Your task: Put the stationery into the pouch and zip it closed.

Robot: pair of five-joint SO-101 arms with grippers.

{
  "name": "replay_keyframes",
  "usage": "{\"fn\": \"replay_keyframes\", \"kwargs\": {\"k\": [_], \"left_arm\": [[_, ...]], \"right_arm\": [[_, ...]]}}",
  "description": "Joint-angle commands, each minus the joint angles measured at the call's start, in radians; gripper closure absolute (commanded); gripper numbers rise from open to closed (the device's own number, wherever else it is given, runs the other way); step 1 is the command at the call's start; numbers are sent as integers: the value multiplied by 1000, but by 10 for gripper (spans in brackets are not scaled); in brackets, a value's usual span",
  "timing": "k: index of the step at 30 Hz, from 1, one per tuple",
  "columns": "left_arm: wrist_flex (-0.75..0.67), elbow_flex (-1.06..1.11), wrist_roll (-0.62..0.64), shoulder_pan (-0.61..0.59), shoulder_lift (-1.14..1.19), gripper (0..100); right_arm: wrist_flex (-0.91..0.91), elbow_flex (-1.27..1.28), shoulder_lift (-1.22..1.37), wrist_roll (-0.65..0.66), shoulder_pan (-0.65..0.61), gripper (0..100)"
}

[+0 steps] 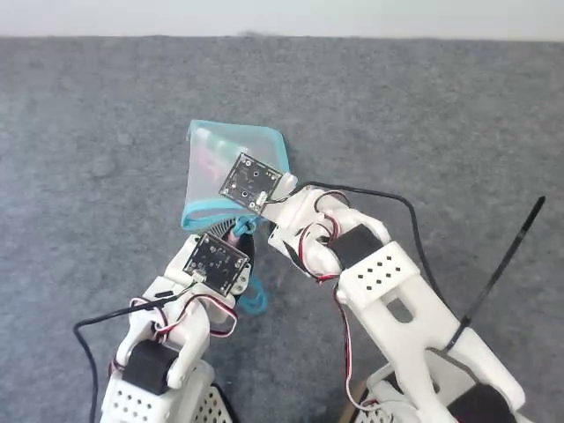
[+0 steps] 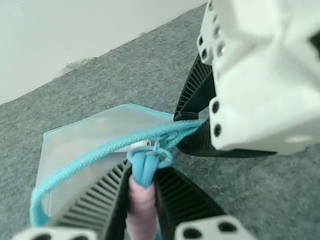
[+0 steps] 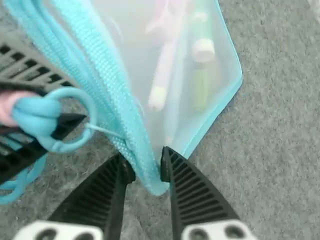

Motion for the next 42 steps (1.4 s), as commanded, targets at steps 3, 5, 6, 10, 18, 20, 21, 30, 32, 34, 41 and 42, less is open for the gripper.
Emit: {"fn": "replay_keyframes", "kwargs": {"k": [3, 5, 6, 10, 18, 20, 21, 30, 32, 34, 41, 42], "left_arm": [[-35, 1, -6, -9, -18, 988], [-43, 7, -6, -26, -18, 988], [-54, 8, -6, -43, -18, 988], [-75, 8, 0, -110, -18, 988], [-78, 19, 2, -123, -18, 988], [-78, 19, 2, -123, -18, 988], [-78, 19, 2, -123, -18, 988], [-78, 19, 2, -123, -18, 988], [-78, 19, 2, -123, -18, 988], [-78, 19, 2, -123, -18, 988], [-78, 19, 2, -123, -18, 988], [-78, 19, 2, -123, -18, 988]], "right_arm": [[-13, -32, 1, -21, 42, 992], [-13, -21, 1, -21, 54, 992], [-15, -20, 1, -21, 62, 992], [-19, -20, 1, -44, 136, 992], [-21, 6, 2, -43, 154, 992], [-21, 8, 2, -41, 156, 992], [-21, 8, 2, -41, 157, 992], [-18, 8, 2, -41, 156, 992], [-16, 8, 2, -41, 156, 992], [-15, 8, 2, -41, 154, 992], [-15, 8, 2, -41, 154, 992], [-15, 8, 2, -41, 154, 992]]}}
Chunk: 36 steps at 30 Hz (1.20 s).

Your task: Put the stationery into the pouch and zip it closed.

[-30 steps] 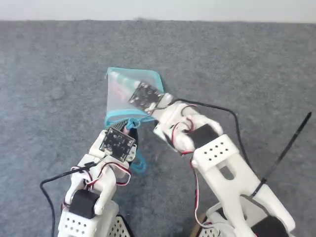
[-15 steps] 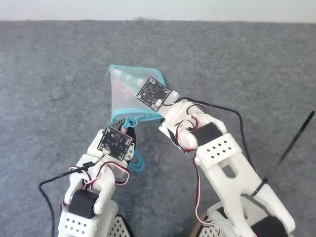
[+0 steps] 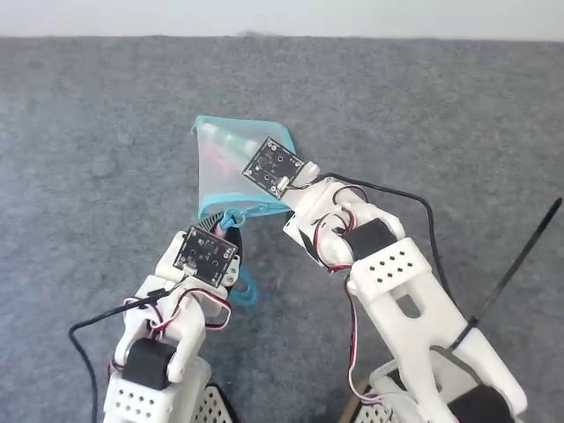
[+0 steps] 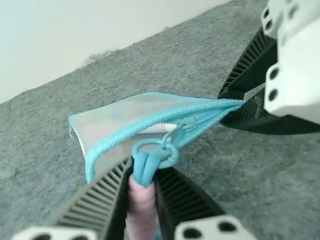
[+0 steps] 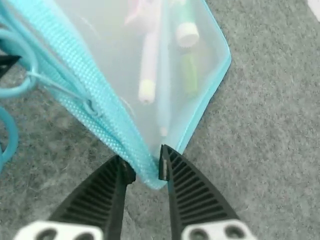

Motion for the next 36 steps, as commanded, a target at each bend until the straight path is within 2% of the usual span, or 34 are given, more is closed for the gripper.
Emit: {"fn": "replay_keyframes", "kwargs": {"k": [1, 36], "left_arm": [[-38, -10, 2, -21, -18, 988], [-38, -10, 2, -21, -18, 988]], "right_arm": [[-8, -6, 4, -15, 50, 992], [-12, 8, 2, -17, 50, 992]]}}
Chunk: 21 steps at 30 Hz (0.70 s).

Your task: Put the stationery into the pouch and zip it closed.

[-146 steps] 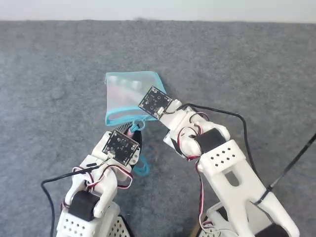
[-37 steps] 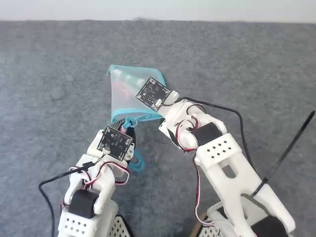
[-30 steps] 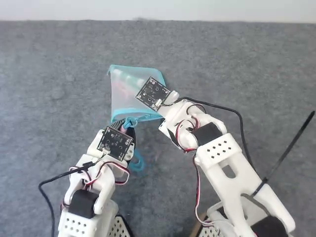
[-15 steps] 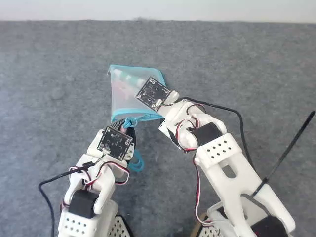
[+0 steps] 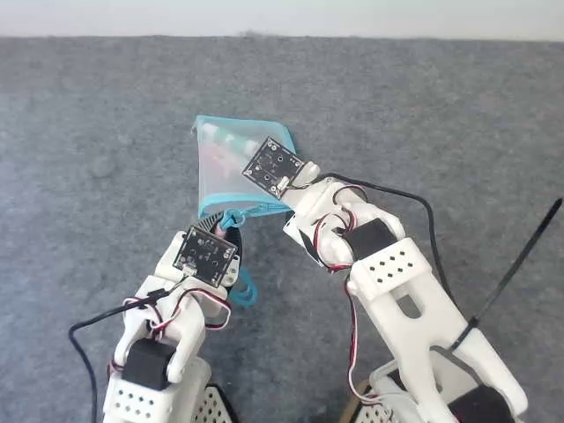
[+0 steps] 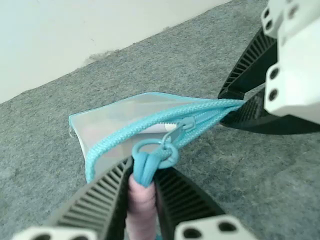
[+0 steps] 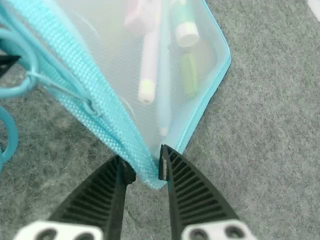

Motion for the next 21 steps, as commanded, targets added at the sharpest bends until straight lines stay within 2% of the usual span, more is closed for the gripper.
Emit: {"fn": "replay_keyframes", "kwargs": {"k": [1, 9, 15, 21], "left_arm": [[-38, -10, 2, -21, -18, 988], [-38, -12, 2, -25, -18, 988], [-75, -16, 38, -147, -20, 988], [-78, -38, 57, -210, -20, 988]], "right_arm": [[-15, 9, 2, -14, 50, 992], [-13, 9, 2, -12, 54, 992], [-8, 9, 2, 9, 58, 992], [-15, 5, 2, 15, 133, 992]]}}
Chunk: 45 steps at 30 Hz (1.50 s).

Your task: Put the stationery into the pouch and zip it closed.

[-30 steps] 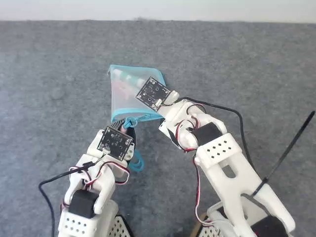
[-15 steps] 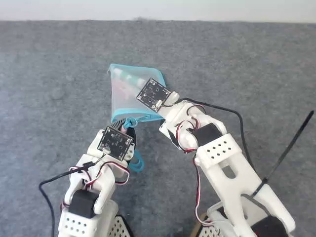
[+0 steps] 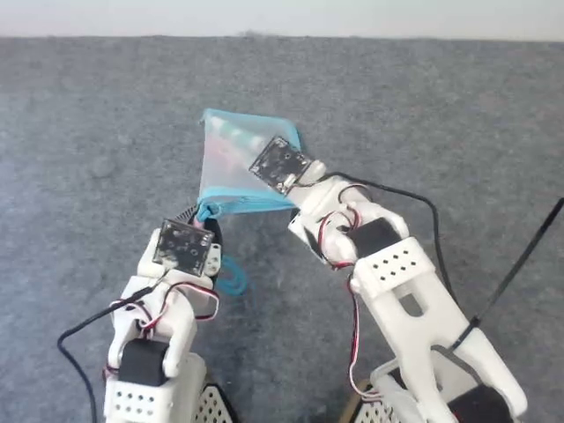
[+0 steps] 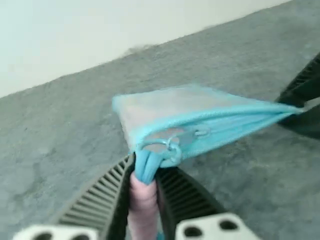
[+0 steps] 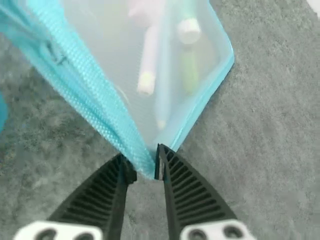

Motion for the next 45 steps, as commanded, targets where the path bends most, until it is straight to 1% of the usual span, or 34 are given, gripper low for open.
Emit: {"fn": "replay_keyframes", "kwargs": {"k": [1, 8, 18, 24, 26, 29, 31, 36, 41, 45], "left_arm": [[-44, -38, 23, -66, -20, 988], [-44, -35, 23, -68, -20, 988], [-46, -33, 23, -68, -20, 988], [-46, -38, 23, -69, -20, 988], [-49, -39, 23, -103, -20, 988], [-94, -36, 25, -178, -20, 988], [-98, -33, 25, -184, -20, 988], [-97, -8, 21, -103, -18, 988], [-98, 27, 20, 15, -18, 988], [-97, 56, 18, 117, -18, 988]], "right_arm": [[-10, -9, 2, 12, 94, 992], [-10, -9, 2, 12, 159, 992], [-10, -11, 2, 8, 176, 992], [-12, -26, 5, 5, 208, 992], [-12, -28, 25, 5, 208, 992], [-12, -46, 68, 5, 202, 992], [-12, -63, 96, 5, 206, 992], [-12, -77, 131, -3, 205, 992], [-12, -77, 133, -69, 203, 991], [-4, -77, 131, -86, 202, 989]]}}
